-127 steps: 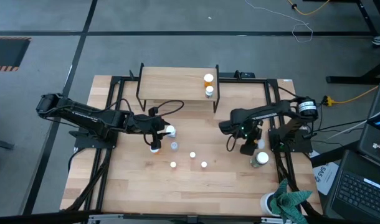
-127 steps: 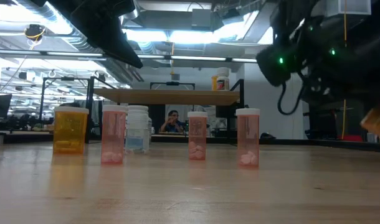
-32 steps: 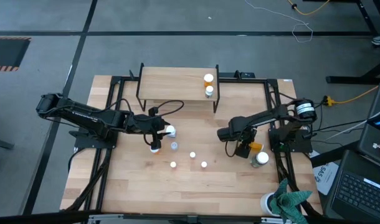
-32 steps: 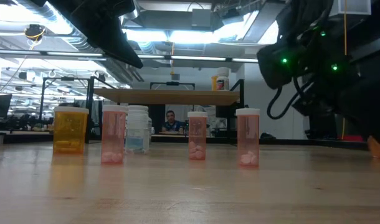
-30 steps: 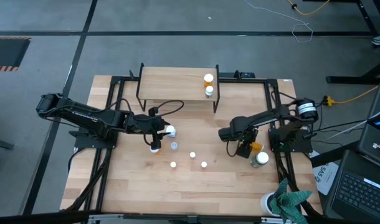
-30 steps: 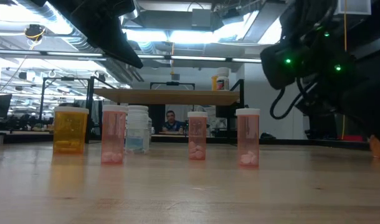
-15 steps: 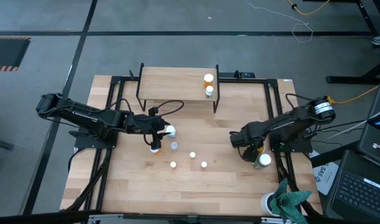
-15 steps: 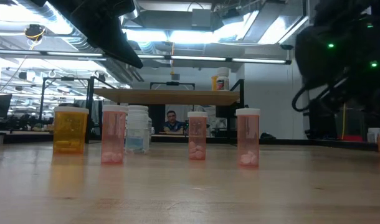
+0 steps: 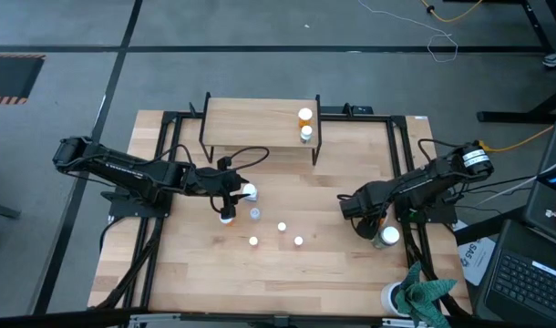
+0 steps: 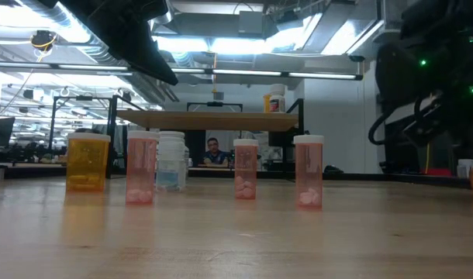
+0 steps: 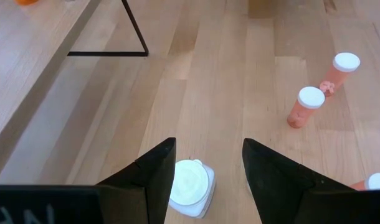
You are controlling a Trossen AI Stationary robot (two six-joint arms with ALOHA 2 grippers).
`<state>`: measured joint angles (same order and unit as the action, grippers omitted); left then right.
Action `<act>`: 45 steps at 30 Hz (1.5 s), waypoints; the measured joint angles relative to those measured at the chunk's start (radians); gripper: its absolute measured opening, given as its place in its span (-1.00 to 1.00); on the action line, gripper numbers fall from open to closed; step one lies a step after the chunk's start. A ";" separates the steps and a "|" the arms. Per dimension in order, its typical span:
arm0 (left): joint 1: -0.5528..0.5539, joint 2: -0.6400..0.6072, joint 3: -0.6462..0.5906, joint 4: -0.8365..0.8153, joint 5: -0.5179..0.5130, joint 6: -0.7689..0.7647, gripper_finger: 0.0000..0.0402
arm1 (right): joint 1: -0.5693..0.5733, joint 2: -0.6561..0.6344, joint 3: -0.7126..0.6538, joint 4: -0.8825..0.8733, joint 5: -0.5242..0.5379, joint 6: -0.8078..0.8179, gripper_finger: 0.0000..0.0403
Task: Pick and place medicine bottles onto shelf by color
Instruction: Put the top orange pill bottle on the shelf
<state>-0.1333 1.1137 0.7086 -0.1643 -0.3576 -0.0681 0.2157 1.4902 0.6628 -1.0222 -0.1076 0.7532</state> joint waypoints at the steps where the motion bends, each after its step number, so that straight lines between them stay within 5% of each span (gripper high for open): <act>1: 0.000 0.000 0.000 0.000 0.000 0.000 -0.10 | 0.000 0.000 0.000 -0.008 -0.007 0.000 -0.01; 5: 0.000 0.000 0.000 0.000 0.000 0.000 -0.10 | -0.003 0.000 0.000 -0.019 -0.039 0.001 -0.15; 15: 0.000 0.000 0.000 0.000 0.000 0.053 -0.10 | -0.073 0.000 0.111 -0.177 -0.113 -0.077 -0.15; 30: 0.000 0.000 0.000 0.000 0.000 0.055 -0.10 | -0.245 0.140 0.154 -0.287 -0.474 -0.224 -0.16; 45: 0.000 0.000 0.000 0.000 0.000 0.055 -0.10 | -0.251 0.373 0.154 -0.277 -0.504 -0.351 -0.15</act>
<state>-0.1333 1.1137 0.7086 -0.1642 -0.3576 -0.0135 -0.0357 1.8633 0.8165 -1.2990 -0.6117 0.4017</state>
